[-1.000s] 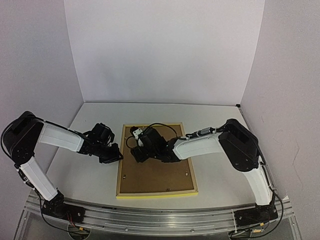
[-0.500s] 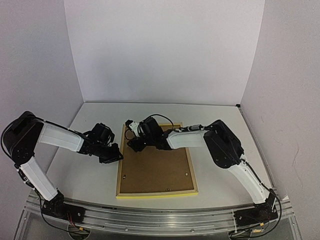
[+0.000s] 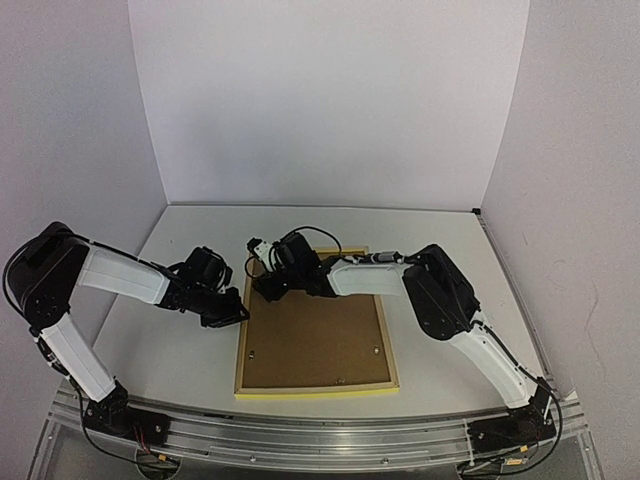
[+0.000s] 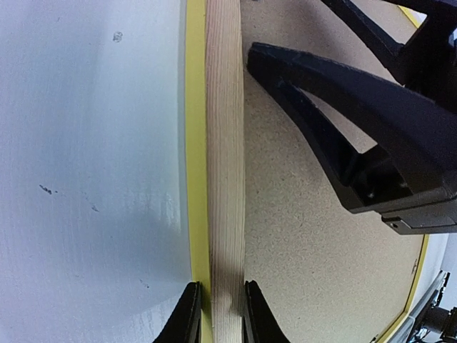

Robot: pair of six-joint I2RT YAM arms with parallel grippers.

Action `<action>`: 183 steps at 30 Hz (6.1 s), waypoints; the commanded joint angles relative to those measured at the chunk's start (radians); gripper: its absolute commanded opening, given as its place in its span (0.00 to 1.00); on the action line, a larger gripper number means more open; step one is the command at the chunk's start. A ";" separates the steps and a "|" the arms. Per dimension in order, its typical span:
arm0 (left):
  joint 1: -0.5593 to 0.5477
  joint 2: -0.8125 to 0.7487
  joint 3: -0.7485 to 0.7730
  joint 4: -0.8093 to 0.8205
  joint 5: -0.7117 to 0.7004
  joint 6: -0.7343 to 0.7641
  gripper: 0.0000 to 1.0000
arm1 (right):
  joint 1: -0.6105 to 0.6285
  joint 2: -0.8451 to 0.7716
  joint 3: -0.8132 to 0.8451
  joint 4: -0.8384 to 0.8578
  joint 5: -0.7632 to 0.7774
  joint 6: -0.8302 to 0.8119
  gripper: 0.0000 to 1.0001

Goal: Take the photo out of the frame

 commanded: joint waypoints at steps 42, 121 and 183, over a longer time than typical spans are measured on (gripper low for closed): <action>-0.132 0.128 0.017 -0.042 0.067 -0.085 0.00 | -0.074 -0.039 0.198 -0.258 0.191 0.262 0.71; 0.072 0.538 0.876 -0.418 0.130 0.422 0.78 | -0.517 -0.132 0.047 -1.090 -0.282 -0.972 0.00; -0.068 0.234 0.318 -0.250 -0.061 -0.135 0.00 | 0.207 -0.464 -0.669 -0.001 0.004 -0.190 0.85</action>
